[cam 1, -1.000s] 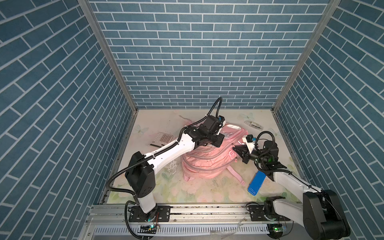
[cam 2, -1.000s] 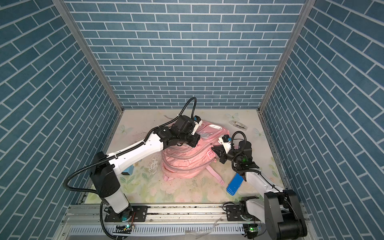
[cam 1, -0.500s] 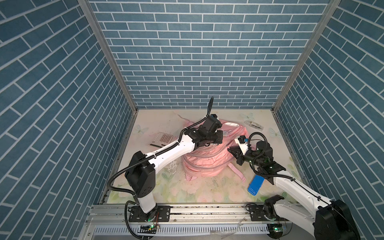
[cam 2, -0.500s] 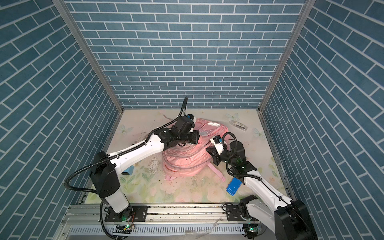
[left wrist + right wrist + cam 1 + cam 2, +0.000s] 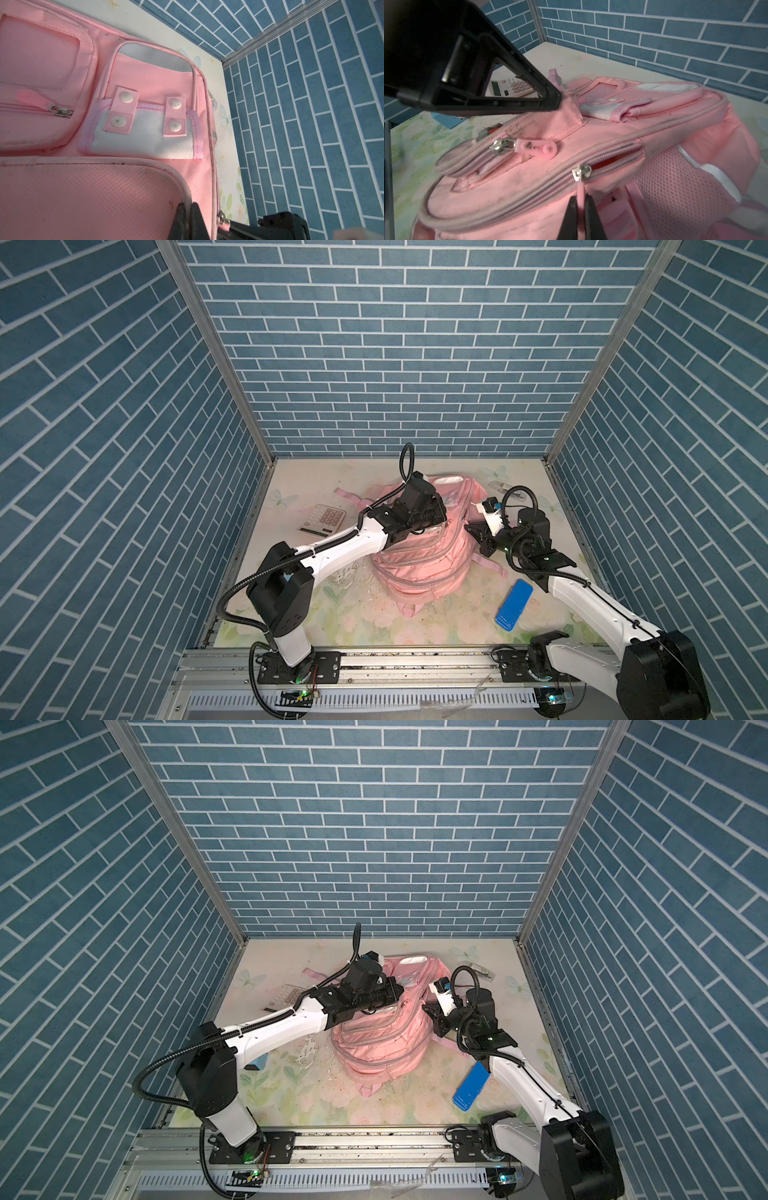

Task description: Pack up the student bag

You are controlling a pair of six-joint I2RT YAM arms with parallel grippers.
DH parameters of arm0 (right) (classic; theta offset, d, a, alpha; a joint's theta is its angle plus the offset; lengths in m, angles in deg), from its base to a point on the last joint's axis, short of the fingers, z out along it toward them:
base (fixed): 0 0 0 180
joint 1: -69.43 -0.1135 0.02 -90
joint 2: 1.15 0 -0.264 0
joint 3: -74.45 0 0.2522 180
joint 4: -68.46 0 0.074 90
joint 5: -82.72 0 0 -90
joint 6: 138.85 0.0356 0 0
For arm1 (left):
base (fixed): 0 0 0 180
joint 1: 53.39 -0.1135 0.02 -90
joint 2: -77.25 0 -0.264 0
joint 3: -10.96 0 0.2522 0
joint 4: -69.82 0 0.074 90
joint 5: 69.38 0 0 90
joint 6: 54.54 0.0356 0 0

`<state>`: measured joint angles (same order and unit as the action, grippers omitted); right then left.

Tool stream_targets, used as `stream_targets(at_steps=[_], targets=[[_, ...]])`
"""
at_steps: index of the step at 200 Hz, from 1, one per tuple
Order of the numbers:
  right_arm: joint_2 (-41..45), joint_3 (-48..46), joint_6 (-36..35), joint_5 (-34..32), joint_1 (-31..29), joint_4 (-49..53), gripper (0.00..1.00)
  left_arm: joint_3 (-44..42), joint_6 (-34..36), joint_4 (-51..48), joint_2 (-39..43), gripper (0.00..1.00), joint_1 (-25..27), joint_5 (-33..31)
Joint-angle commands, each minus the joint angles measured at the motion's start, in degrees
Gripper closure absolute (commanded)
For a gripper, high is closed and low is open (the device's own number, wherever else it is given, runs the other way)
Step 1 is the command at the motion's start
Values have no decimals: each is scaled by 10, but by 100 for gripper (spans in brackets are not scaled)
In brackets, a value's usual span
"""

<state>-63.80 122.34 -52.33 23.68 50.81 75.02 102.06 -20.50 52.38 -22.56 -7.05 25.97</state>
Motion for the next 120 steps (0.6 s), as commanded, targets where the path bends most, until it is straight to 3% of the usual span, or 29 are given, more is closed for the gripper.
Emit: stream_targets(at_steps=[1, 46, 89, 120], targets=[[20, -3, -33, 43, -26, -7, 100, 34, -21, 81, -16, 100, -8, -15], [32, -20, -28, 29, -76, 5, 100, 47, -44, 107, -28, 100, -9, -48], [1, -49, 6, 30, -129, -61, 100, 60, -61, 122, -48, 100, -3, -56], [-6, -65, 33, 34, -132, -102, 100, 58, -56, 123, -53, 100, -3, -56]])
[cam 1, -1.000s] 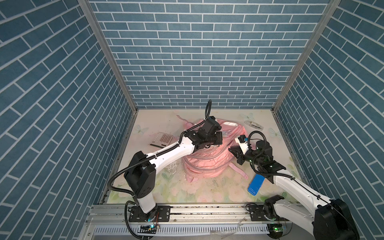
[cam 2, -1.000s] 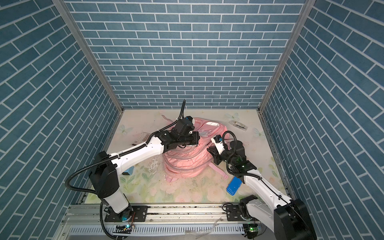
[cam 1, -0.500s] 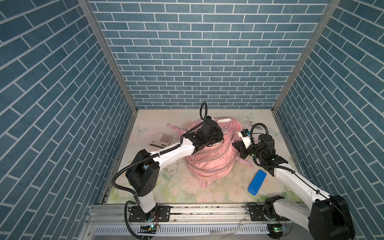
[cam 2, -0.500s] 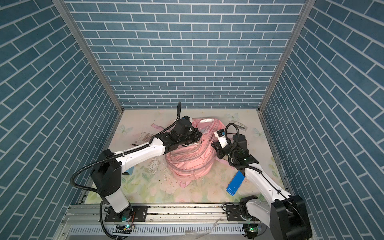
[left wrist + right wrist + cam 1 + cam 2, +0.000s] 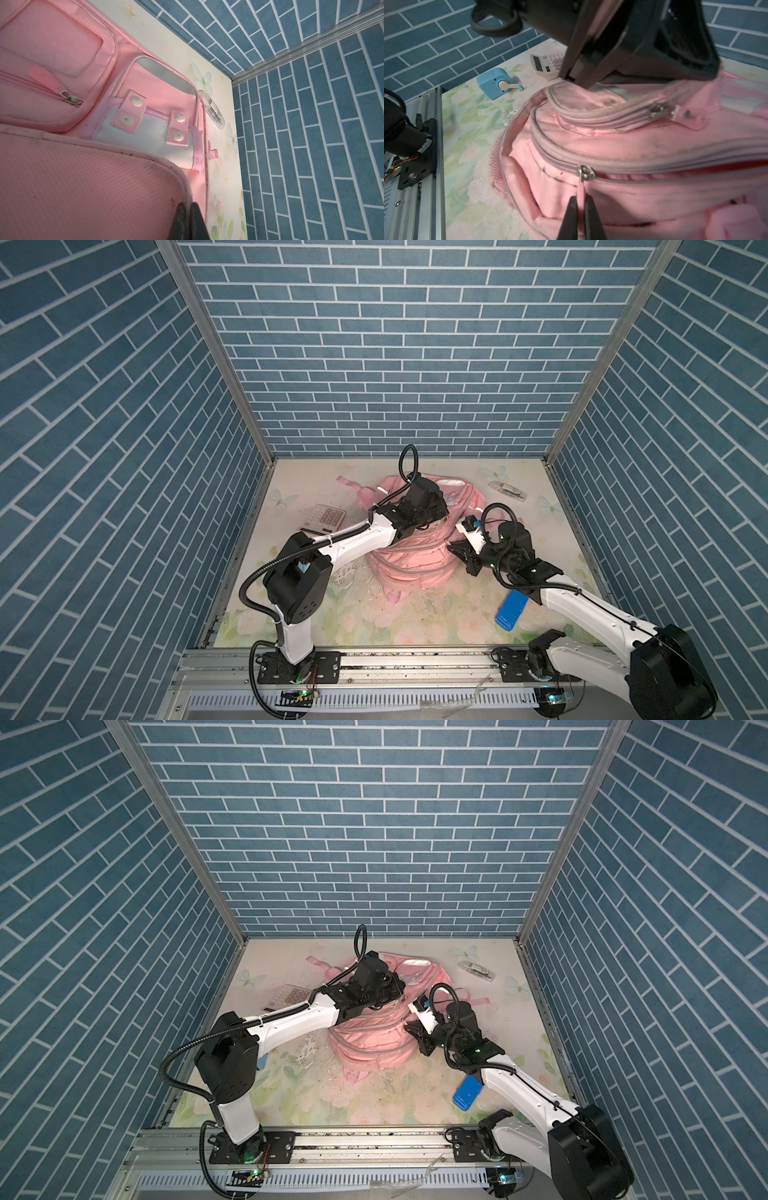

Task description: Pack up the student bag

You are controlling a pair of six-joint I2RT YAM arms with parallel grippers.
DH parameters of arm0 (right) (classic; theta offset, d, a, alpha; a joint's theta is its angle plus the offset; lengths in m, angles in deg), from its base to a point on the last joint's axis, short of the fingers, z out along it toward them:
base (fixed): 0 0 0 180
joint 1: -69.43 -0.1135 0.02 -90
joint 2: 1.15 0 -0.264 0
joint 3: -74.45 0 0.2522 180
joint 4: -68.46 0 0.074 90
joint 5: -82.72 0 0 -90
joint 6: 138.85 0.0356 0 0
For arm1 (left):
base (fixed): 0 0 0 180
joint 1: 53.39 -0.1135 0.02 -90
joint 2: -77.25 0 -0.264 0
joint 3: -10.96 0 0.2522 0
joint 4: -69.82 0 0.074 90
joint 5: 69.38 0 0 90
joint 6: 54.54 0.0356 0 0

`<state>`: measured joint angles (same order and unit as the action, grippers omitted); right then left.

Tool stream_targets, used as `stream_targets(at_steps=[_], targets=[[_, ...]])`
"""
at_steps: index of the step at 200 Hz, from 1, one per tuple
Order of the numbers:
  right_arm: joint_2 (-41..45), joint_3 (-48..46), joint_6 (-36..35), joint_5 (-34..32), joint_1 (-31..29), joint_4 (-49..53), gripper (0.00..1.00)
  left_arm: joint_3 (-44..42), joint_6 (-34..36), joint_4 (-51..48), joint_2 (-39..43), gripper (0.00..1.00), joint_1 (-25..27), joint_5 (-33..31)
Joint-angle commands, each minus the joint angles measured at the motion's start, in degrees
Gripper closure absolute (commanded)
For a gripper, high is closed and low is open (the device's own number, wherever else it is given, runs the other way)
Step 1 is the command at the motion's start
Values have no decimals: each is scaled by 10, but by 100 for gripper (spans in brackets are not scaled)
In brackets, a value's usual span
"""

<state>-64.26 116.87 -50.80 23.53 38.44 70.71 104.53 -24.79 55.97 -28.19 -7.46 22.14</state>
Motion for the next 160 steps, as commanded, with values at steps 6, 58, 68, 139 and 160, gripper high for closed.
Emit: stream_targets(at_steps=[6, 58, 68, 139, 160], targets=[[3, -12, 19, 32, -9, -58, 100, 29, 0, 93, 5, 100, 1, -18], [48, -27, 22, 29, 11, -26, 100, 11, 226, 9, 60, 46, -1, -5], [52, -31, 24, 29, 15, -18, 100, 8, 286, -22, 71, 41, -1, -8], [71, -38, 35, 29, 22, -7, 100, -137, 777, -126, 195, 39, -11, 37], [66, -34, 36, 35, 22, 0, 100, -170, 855, -140, 222, 38, -10, 63]])
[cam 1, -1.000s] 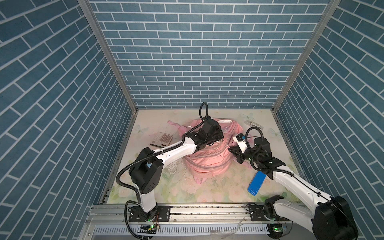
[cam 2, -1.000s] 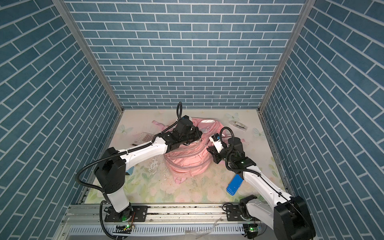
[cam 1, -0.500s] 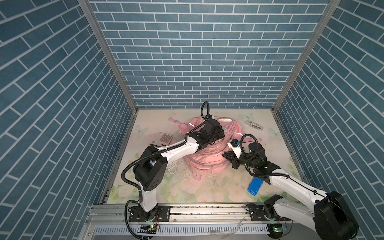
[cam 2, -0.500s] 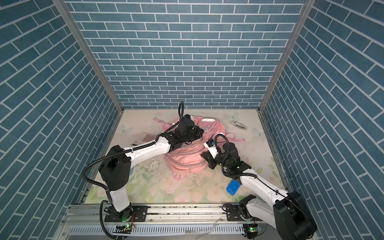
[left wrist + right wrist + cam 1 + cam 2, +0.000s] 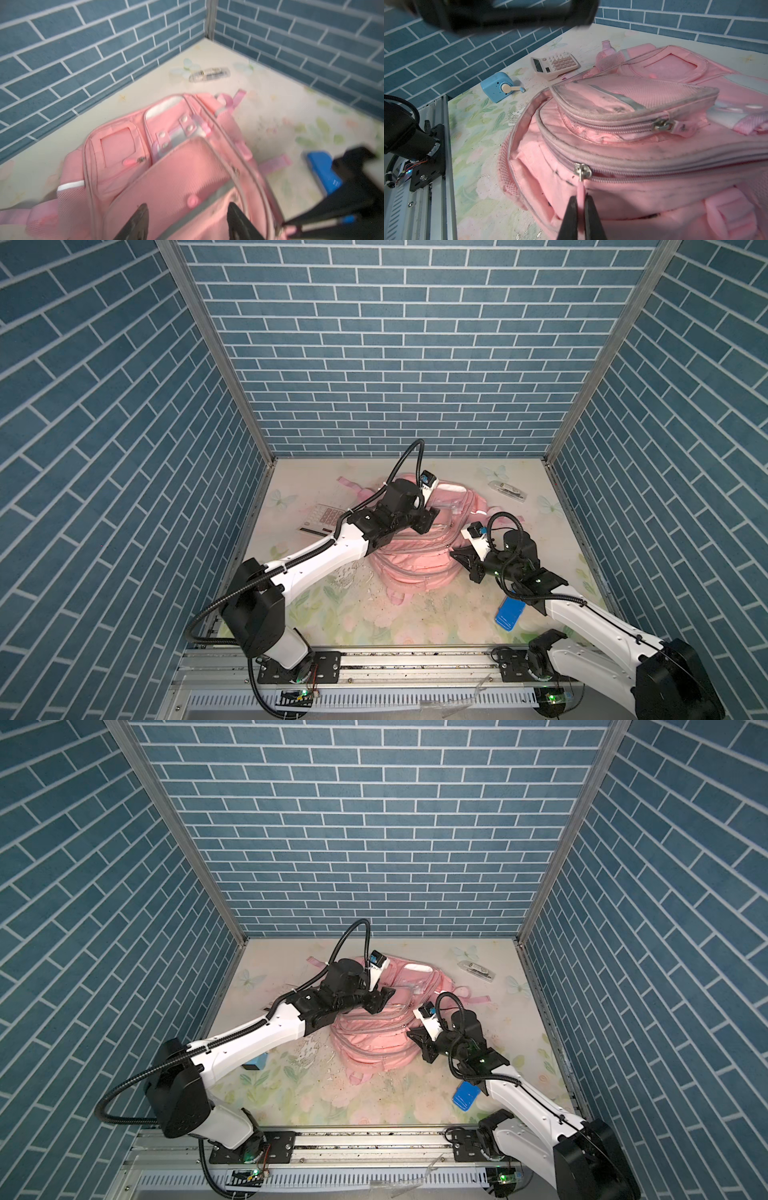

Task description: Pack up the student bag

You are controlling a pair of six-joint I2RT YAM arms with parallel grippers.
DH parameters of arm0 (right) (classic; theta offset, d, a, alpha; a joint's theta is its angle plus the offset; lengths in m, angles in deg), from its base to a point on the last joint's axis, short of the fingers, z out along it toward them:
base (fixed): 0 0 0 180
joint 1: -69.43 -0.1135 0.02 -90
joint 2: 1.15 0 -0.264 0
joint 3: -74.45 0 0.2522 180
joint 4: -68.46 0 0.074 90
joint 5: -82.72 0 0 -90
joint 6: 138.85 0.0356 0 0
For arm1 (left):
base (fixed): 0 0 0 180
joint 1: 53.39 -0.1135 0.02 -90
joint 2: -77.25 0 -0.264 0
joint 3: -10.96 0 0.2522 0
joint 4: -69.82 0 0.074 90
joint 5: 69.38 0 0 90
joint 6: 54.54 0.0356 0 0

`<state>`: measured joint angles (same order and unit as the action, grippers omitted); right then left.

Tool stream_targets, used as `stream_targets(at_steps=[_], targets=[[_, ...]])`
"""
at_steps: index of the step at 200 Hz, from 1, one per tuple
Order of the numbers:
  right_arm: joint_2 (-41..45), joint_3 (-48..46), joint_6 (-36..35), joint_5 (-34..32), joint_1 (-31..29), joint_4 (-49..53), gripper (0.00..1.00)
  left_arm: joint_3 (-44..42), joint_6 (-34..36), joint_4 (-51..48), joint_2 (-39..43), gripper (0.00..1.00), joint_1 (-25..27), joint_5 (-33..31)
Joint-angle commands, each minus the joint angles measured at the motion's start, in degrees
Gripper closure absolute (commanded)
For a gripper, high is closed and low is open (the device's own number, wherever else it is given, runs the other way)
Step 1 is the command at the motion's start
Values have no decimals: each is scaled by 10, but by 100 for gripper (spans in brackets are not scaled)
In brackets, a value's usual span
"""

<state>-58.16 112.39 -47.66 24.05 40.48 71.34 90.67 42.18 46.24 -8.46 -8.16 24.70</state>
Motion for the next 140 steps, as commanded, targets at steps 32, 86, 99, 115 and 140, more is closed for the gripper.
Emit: stream_targets(at_steps=[32, 86, 99, 115, 140], targets=[[7, 8, 11, 34, 1, -9, 100, -55, 287, -61, 18, 38, -2, 64], [16, 9, 16, 29, 1, -6, 100, -91, 354, 2, -13, 38, -3, 94], [14, 8, 18, 30, 1, -11, 100, -99, 360, 19, -24, 39, -3, 99], [8, 8, 19, 36, 1, -15, 100, -107, 372, 33, -33, 39, -3, 108], [5, 9, 20, 38, 1, -14, 100, -104, 381, 38, -49, 39, -3, 111]])
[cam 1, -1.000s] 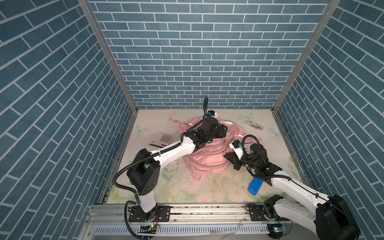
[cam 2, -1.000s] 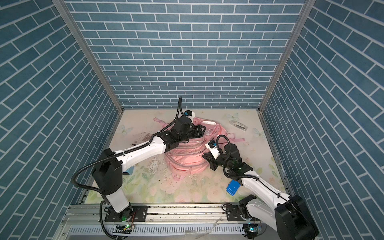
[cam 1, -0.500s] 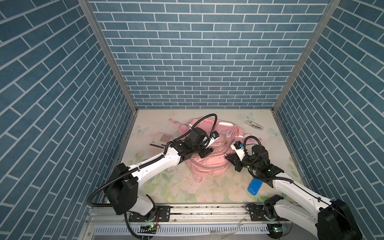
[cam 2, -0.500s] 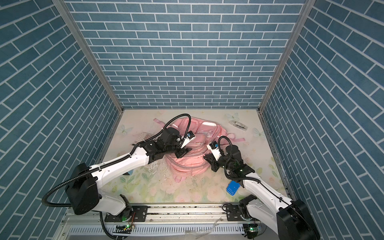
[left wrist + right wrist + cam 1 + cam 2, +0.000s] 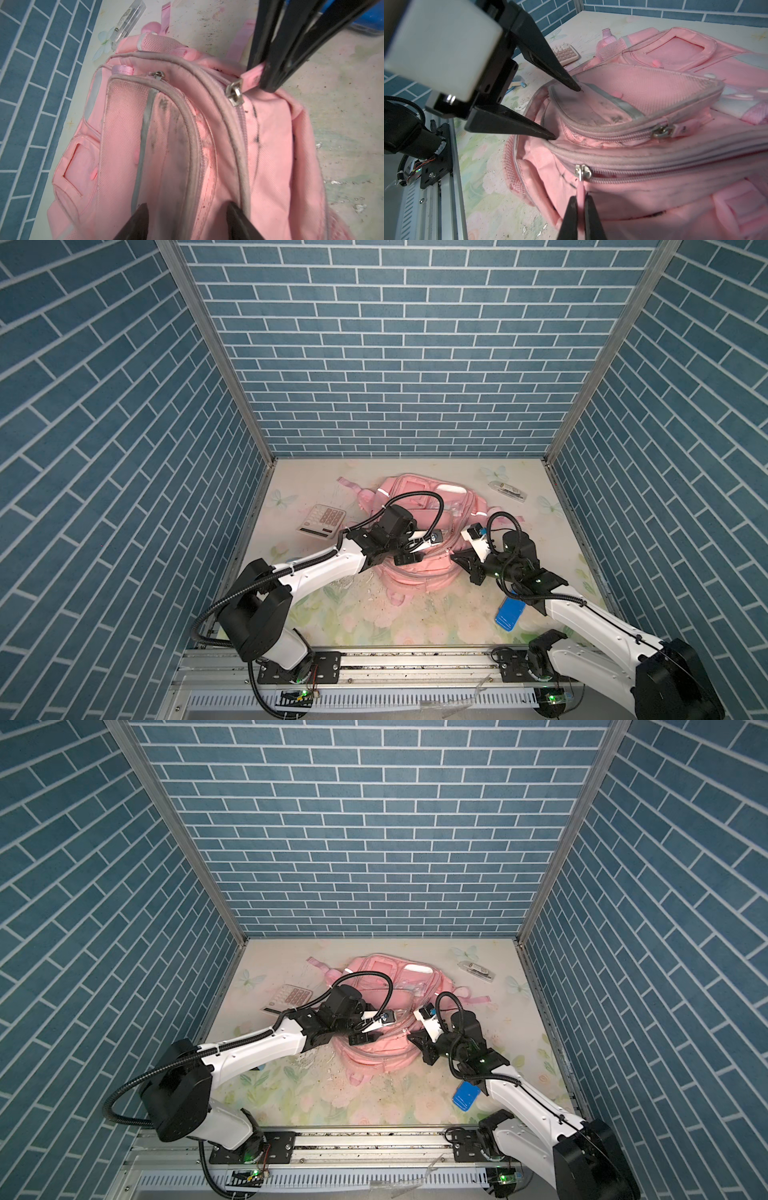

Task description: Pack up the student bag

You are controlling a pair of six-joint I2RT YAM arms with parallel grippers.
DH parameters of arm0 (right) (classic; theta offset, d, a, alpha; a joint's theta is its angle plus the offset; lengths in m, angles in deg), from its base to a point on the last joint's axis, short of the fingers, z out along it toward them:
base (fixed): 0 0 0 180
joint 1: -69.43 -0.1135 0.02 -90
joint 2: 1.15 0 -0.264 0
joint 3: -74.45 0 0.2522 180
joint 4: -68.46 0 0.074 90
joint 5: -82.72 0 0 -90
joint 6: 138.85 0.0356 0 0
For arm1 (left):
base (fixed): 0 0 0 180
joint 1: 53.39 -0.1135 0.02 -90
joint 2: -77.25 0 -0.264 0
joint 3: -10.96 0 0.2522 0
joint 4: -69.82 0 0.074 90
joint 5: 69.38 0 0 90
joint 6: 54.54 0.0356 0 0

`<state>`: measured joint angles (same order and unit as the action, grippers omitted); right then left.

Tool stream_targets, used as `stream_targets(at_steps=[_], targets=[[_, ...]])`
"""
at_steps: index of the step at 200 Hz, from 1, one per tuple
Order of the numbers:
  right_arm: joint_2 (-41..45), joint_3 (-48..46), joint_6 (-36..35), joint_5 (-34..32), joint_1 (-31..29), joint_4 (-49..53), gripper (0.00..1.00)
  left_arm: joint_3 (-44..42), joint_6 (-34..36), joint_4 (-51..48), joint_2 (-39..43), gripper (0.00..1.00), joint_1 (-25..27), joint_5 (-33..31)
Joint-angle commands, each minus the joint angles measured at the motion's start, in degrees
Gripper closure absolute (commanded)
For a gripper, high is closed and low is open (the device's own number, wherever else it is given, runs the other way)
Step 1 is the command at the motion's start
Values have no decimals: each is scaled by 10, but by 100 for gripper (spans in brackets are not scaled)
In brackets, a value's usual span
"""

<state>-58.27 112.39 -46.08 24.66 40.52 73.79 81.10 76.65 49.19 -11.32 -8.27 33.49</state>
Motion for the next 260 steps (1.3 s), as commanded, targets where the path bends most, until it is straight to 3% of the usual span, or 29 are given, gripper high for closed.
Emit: stream_targets(at_steps=[1, 50, 90, 130, 163, 179, 199, 218, 260], targets=[[6, 9, 4, 31, 1, -39, 100, -8, 36, 8, -21, 39, -2, 24], [8, 10, 4, 33, 1, -38, 100, -4, 38, 8, -32, 39, -1, 25], [9, 2, 1, 33, 1, -36, 100, -7, 23, 31, -31, 39, -1, -33], [6, 5, -2, 33, 1, -34, 100, 17, 10, 45, -47, 43, -3, -22], [8, 4, -1, 19, 1, -33, 100, 42, -10, 21, -78, 59, -5, -22], [10, 5, 1, 0, 1, -33, 100, 49, -23, 13, -85, 77, -4, -24], [14, 10, 4, -33, 2, -25, 100, 63, -59, -6, -86, 100, -5, -24], [15, 19, -9, -46, 9, -17, 100, 71, -113, -20, -80, 100, -4, -15], [14, 43, -33, -40, 58, -7, 100, 113, -320, -79, -57, 100, 14, -45]])
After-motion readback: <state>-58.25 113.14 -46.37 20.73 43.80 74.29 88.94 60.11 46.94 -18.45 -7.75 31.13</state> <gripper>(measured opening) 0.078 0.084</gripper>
